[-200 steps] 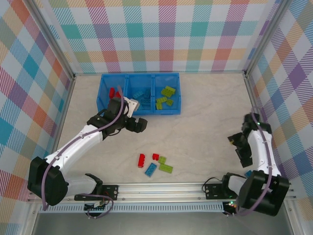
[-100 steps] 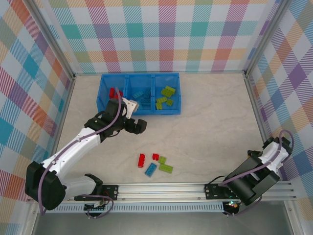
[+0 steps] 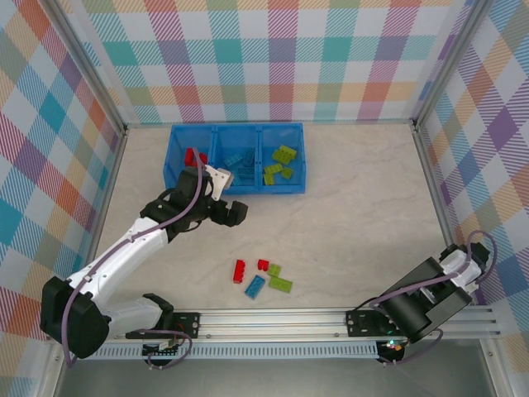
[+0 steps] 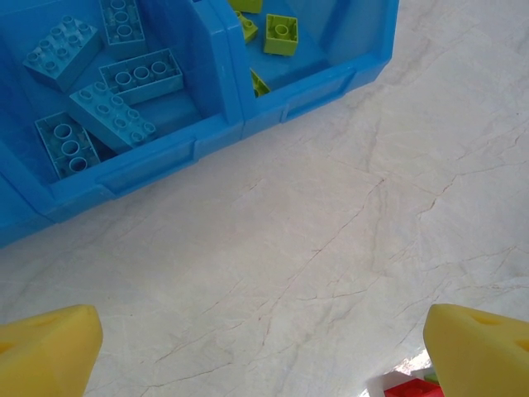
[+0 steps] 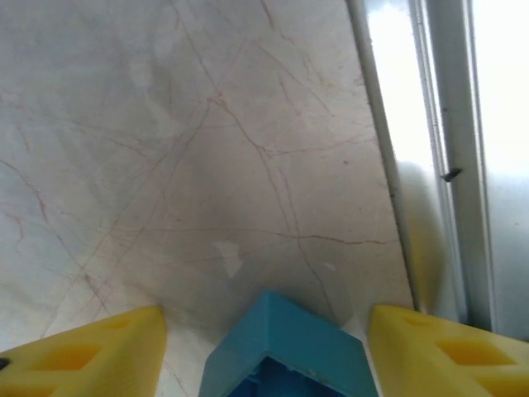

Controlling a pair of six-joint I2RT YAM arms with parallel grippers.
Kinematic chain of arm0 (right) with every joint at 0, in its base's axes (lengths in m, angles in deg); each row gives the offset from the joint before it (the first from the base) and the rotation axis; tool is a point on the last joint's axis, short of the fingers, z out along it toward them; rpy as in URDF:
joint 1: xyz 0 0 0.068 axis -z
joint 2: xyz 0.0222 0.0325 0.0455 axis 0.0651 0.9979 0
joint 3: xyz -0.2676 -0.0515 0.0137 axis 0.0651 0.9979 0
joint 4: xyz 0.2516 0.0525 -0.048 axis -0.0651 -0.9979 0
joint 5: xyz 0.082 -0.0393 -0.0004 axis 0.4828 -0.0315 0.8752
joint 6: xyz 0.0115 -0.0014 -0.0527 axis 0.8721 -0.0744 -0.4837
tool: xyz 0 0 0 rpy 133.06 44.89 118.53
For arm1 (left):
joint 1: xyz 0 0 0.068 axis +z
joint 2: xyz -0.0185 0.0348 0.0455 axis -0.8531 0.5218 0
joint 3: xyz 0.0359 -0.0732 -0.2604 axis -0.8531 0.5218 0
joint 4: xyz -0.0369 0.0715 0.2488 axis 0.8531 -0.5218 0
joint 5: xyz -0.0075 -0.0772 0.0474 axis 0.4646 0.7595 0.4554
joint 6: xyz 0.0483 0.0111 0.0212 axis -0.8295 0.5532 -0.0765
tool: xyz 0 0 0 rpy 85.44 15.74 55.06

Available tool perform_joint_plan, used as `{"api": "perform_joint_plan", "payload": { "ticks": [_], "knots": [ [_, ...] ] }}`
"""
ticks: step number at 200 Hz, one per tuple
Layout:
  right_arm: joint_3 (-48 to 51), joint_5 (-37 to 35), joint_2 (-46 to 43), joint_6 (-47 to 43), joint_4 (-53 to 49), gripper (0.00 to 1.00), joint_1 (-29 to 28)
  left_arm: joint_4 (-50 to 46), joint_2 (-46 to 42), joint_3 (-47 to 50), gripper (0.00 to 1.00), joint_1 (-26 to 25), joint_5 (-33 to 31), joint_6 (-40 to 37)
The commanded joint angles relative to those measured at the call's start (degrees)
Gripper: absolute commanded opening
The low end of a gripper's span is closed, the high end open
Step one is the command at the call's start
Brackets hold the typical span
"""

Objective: Sort the legos into containers by color

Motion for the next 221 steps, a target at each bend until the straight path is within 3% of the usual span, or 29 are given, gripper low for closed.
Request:
{"api": "perform_joint_plan", "payload": {
  "ticks": [1,28,55,90,104,124,152,181,204,221],
  "knots": [
    [2.6,3.7,-0.3,0.3,7.5,0.54,0.3,0.3,-1.5,1.1,1.0,-0.3,-0.2,0.0],
    [2.8,4.9,0.6,-1.3,8.7,0.48,0.2,0.2,-1.4,1.1,1.0,-0.3,-0.2,0.0],
    [2.8,11.6,-1.0,-5.3,10.7,0.37,-0.3,0.3,-1.4,1.1,1.0,-0.3,0.1,-0.1],
    [0.0,15.0,-9.6,-6.1,8.7,0.31,-9.7,0.7,-1.3,0.4,1.0,-0.4,0.9,-0.2],
    [-1.7,16.0,-12.4,-5.5,7.9,0.31,-15.6,0.7,-1.6,0.2,1.0,-0.4,1.1,0.0],
    [-4.1,18.6,-14.0,-3.4,9.6,0.31,-28.4,0.2,-2.4,-0.2,1.0,-0.4,1.0,-0.1],
    [-11.1,15.7,-10.5,-2.3,15.3,0.3,-52.5,-2.3,-5.0,-1.0,1.0,-0.4,-1.5,0.4],
    [-26.8,10.2,4.4,-8.6,17.3,0.3,-75.4,-6.2,-8.0,-1.0,1.0,-0.4,-3.8,0.9],
    [-43.0,9.1,19.8,-15.6,14.8,0.3,-85.7,-8.6,-10.8,0.1,1.0,-0.4,-5.4,2.5],
    [-55.2,7.0,30.7,-19.5,11.9,0.32,-90.3,-9.7,-13.5,1.2,1.0,-0.4,-7.9,6.1]
  ]
}}
